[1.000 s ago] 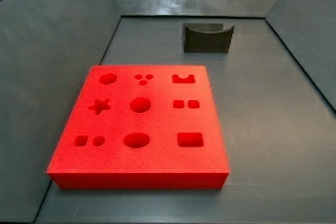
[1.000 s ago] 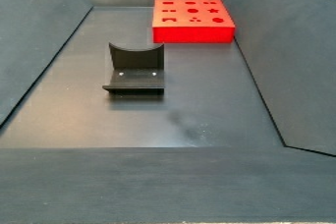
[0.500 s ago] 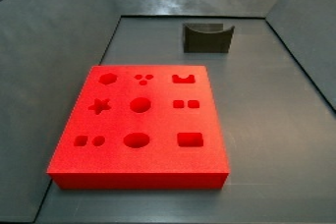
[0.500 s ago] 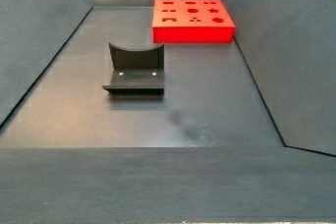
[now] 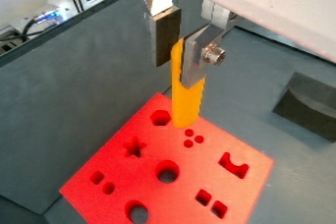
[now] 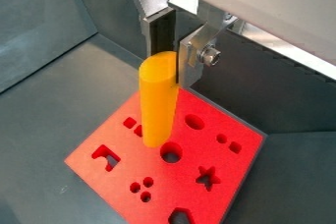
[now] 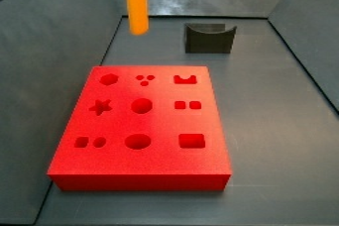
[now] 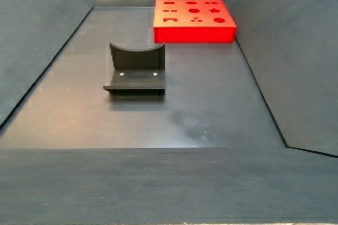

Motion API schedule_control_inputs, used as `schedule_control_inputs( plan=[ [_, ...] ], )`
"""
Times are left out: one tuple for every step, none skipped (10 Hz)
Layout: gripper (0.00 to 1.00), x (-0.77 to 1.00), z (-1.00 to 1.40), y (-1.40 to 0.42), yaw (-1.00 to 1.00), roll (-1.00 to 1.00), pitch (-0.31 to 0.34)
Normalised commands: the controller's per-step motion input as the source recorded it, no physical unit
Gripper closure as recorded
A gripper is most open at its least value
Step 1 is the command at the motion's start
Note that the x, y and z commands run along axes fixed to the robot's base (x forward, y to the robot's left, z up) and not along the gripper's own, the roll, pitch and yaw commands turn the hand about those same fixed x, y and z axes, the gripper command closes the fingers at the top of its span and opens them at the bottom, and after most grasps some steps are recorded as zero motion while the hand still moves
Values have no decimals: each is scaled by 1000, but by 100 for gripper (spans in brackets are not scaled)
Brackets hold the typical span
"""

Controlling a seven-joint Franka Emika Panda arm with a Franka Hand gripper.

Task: Pick up the oval object. Move up. Move to above the board. Insert the oval object.
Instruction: Insert the oval object.

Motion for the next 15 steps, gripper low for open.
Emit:
schedule_control_inputs(
  plan=[
    [100,-306,-1000,-389,0,0,-99],
    [100,-189,-869,-423,0,-7,-126],
    [100,-49,-946,-306,0,-31,-66],
    [100,0,-997,-146,0,-24,-11],
    [100,243,-846,0,0,-40,10],
    [100,717,-560,66,0,-129,106],
    [100,640,-494,34,0,-96,100],
    [100,309,-654,-23,40,50,129],
    [100,0,0,0,0,0,20],
    [100,-37,-46,0,0,7,0],
    [100,-40,-369,-11,260,107,0],
    [100,-89,-374,-29,343,114,0],
    [100,0,-257,-40,334,97,0],
    [100,0,-34,-94,123,30,0],
    [100,0,-34,-51,20,33,0]
  ],
)
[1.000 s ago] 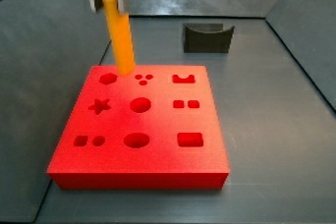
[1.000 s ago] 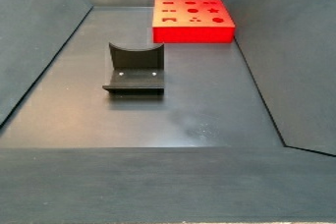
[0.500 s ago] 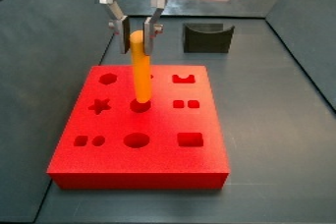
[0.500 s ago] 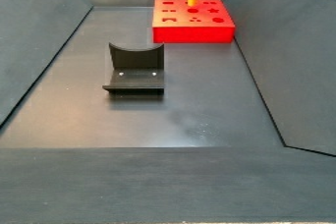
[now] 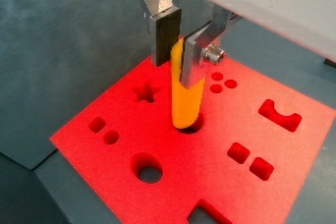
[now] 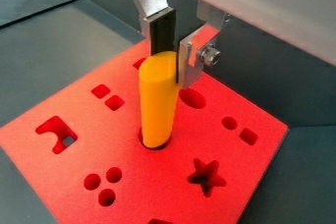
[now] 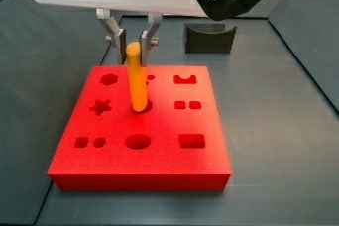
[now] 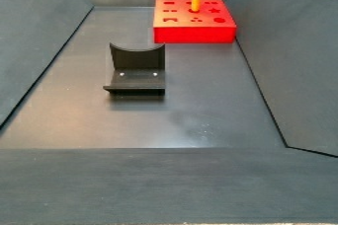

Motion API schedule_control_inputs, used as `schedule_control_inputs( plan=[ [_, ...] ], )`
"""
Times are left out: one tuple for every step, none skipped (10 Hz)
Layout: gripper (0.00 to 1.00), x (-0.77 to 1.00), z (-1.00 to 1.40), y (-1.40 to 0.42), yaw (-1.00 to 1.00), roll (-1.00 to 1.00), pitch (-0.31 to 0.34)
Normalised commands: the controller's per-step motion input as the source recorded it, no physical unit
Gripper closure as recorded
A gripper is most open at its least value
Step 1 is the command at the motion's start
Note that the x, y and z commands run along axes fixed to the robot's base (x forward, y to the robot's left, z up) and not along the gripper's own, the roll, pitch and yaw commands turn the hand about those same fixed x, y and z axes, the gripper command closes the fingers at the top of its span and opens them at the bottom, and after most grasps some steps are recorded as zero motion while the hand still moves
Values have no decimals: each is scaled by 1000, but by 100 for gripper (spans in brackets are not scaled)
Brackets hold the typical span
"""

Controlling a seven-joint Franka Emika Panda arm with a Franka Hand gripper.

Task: Pick up the oval object. Move up. Move to above the board. Insert the oval object.
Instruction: Insert the oval object.

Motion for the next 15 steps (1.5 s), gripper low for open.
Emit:
schedule_control_inputs(
  plan=[
    [100,0,-86,-14,20,63,10],
    [100,60,-126,0,83,60,37],
    [100,74,-149,0,109,53,51],
    [100,143,-109,0,120,60,70],
    [100,177,-77,0,100,61,73],
    [100,120,-80,-3,40,50,47],
    [100,197,-91,-26,0,40,49],
    [100,197,-117,-31,0,43,53],
    [100,203,-160,-37,0,41,54],
    [100,189,-169,-57,0,39,46],
    [100,203,-229,-26,0,50,59],
    [100,126,-629,-129,46,204,39],
    [100,109,-734,-166,271,274,0],
    [100,66,-834,-223,329,226,0],
    [100,0,-1000,0,231,70,-17]
  ],
)
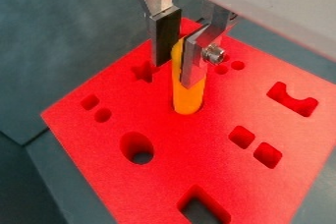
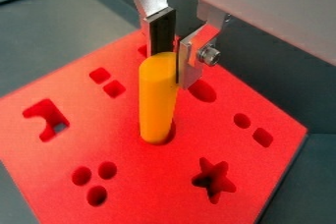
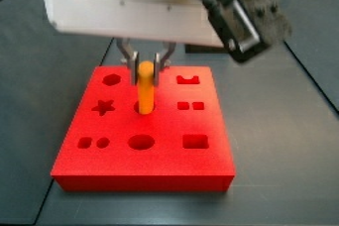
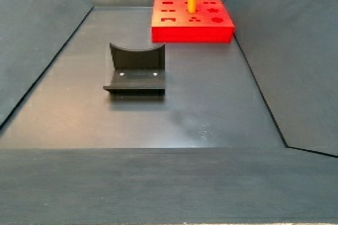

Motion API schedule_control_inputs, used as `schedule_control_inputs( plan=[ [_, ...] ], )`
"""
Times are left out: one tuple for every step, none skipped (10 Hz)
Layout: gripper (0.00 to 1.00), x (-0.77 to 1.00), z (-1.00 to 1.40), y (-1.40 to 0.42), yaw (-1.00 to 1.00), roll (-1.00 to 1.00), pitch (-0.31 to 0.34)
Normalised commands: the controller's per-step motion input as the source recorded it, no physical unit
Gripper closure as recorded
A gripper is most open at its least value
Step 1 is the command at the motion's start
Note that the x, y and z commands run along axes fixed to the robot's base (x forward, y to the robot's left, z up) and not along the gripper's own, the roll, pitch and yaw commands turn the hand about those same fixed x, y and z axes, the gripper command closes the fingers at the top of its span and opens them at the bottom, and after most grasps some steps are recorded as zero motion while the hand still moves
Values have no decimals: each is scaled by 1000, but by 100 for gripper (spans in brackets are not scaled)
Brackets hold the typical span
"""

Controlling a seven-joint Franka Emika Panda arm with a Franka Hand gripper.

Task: Pick up the oval object. Move up. Move to above the board. Insert the oval object.
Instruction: Insert the oval object.

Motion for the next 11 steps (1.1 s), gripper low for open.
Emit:
schedule_control_inputs(
  plan=[
    [100,-46,-1000,3,40,10,-1],
    [100,0,-1000,37,0,0,-7],
    [100,3,-1000,63,0,-37,-14],
    [100,257,-1000,237,-6,0,1],
    [100,277,-1000,277,-6,0,31],
    [100,6,-134,189,-111,-183,-66],
    [100,0,0,0,0,0,-11],
    [100,0,0,0,0,0,-6],
    [100,0,0,0,0,0,-11],
    [100,0,-6,23,0,-26,0],
    [100,0,-23,23,0,-136,0]
  ],
)
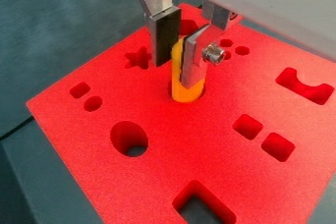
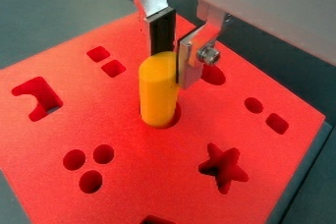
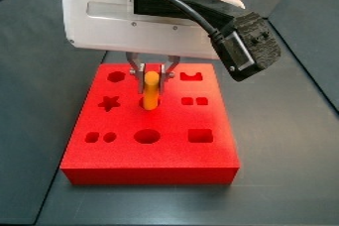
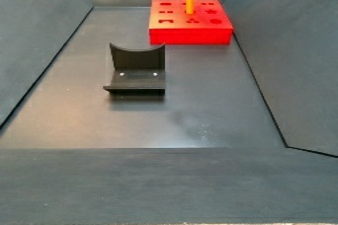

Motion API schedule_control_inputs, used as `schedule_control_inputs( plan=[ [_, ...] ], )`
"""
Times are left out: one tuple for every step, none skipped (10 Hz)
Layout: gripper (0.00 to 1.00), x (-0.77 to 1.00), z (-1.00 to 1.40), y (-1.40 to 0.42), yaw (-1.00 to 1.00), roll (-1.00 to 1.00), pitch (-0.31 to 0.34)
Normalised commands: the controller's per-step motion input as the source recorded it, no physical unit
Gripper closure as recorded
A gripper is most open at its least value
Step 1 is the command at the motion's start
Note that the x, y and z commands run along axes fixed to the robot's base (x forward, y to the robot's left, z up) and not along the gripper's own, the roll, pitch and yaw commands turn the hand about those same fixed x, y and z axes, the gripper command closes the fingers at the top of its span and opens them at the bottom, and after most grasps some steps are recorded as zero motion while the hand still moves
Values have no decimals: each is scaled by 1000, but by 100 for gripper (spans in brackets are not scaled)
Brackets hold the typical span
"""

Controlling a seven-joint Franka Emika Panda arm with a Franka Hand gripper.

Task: Pick up the oval object. Move up. Move to above the board. Insert the oval object.
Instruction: Insert the oval object.

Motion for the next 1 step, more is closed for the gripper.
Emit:
schedule_control_inputs(
  plan=[
    [100,0,0,0,0,0,0]
  ],
)
